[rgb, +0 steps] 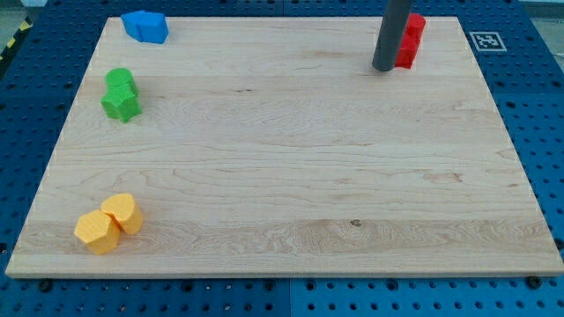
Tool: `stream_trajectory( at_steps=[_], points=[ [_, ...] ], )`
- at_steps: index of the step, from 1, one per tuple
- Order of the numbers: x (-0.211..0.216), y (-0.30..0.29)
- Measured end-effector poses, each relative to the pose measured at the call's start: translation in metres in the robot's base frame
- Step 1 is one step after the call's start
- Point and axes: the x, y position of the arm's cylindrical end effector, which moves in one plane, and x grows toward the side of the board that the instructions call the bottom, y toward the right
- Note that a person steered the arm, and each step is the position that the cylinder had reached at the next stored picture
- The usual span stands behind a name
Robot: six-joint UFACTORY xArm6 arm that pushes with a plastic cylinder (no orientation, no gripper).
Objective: Move the red star right a bit
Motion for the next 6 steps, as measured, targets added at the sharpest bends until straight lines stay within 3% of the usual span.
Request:
stream_trajectory(
  at_steps=[3, 6],
  points=[
    [-0.027, -0.026],
    [-0.028, 0.013]
  ],
)
